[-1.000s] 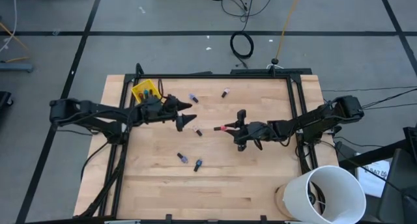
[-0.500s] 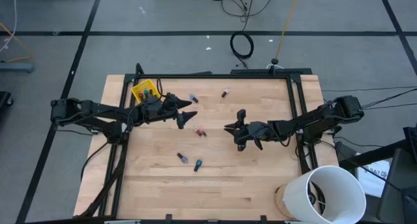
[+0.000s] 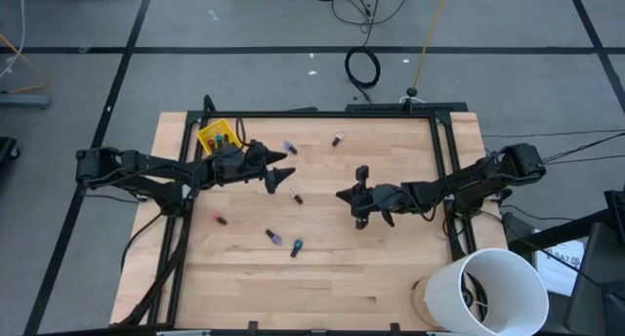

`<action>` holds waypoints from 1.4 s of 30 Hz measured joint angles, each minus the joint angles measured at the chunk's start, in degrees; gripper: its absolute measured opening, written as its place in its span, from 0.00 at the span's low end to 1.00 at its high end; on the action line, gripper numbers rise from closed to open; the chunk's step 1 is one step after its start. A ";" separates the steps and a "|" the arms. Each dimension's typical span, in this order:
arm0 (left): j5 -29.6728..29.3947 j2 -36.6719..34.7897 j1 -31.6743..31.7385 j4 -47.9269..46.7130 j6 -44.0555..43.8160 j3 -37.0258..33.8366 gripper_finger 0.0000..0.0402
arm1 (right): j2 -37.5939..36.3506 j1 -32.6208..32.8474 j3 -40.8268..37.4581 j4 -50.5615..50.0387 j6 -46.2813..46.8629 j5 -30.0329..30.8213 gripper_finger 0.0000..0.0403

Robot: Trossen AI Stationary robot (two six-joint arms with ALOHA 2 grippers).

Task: Pick & Place Nail Polish
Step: Put the dark pink nail polish into the yellow bin

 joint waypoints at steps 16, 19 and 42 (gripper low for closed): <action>-0.42 0.00 0.00 -4.67 -0.69 0.00 0.85 | -0.01 -1.69 0.02 3.37 2.27 0.31 0.04; -0.31 0.00 0.00 -6.66 -2.32 0.00 0.85 | -0.01 -1.70 0.02 3.67 3.38 0.28 0.04; -2.37 0.67 -22.36 -92.73 -52.01 16.24 0.85 | -0.01 -1.68 0.02 3.64 3.78 0.17 0.04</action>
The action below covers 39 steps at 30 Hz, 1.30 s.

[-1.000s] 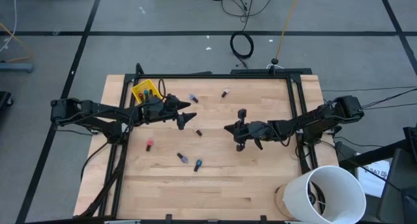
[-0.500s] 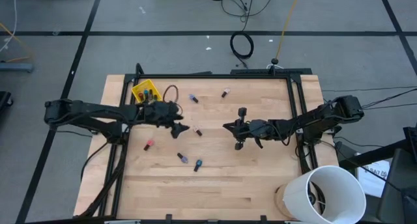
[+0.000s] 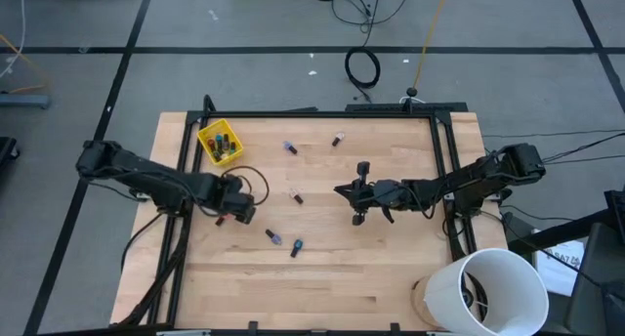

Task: Pick & Place Nail Polish
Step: Put the dark pink nail polish into the yellow bin

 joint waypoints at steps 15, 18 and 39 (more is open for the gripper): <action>10.46 8.17 -3.04 -5.99 -6.79 -0.24 0.85 | 0.00 0.13 0.00 -0.67 2.98 -0.15 0.04; 10.60 8.69 -3.46 -5.39 -6.43 -0.24 0.85 | 0.00 0.13 0.00 -1.03 3.17 -0.15 0.04; 9.48 8.23 -2.38 9.84 -0.18 -7.67 0.85 | 0.02 0.13 0.00 -2.38 4.34 -0.17 0.04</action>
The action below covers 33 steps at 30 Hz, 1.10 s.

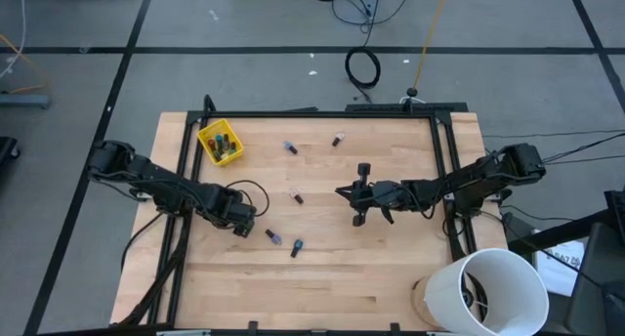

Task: Pick & Place Nail Polish
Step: Put the dark pink nail polish into the yellow bin

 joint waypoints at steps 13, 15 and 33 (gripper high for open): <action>-6.06 0.09 1.33 4.84 5.77 -0.22 0.85 | 0.00 0.00 -0.02 0.01 0.08 0.00 0.04; -6.08 0.09 1.40 5.37 5.81 -0.27 0.85 | 0.00 0.00 -0.02 0.03 0.08 0.01 0.04; -3.38 0.20 1.33 6.52 4.84 -0.22 0.75 | 0.00 0.00 -0.02 0.01 0.08 0.01 0.04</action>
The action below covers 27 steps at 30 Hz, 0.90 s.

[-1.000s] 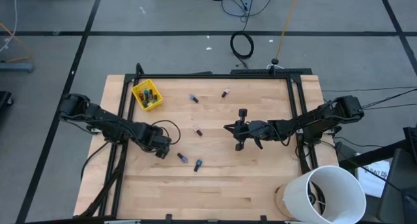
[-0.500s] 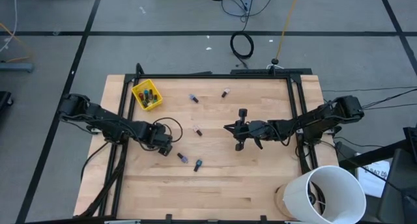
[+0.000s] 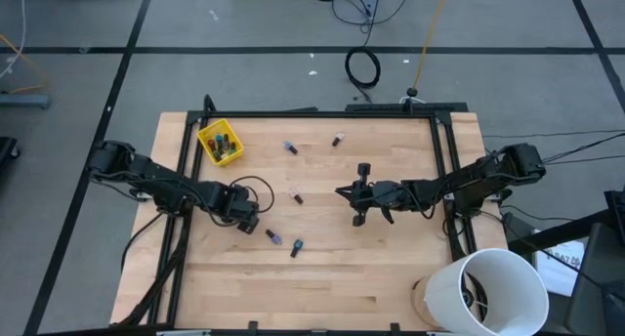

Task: Pick & Place Nail Polish
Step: Put the dark pink nail polish into the yellow bin

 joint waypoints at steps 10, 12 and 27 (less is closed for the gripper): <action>-1.59 -0.11 -0.09 0.87 -0.60 -0.40 0.37 | 0.00 0.00 0.00 -0.02 0.02 -0.01 0.04; -1.76 -0.18 -0.09 0.83 -1.09 -0.48 0.30 | 0.00 0.00 0.00 -0.04 0.02 0.02 0.04; -7.13 -1.99 -0.04 -0.32 1.79 1.49 0.23 | 0.00 0.00 -0.04 -0.02 0.02 -0.01 0.04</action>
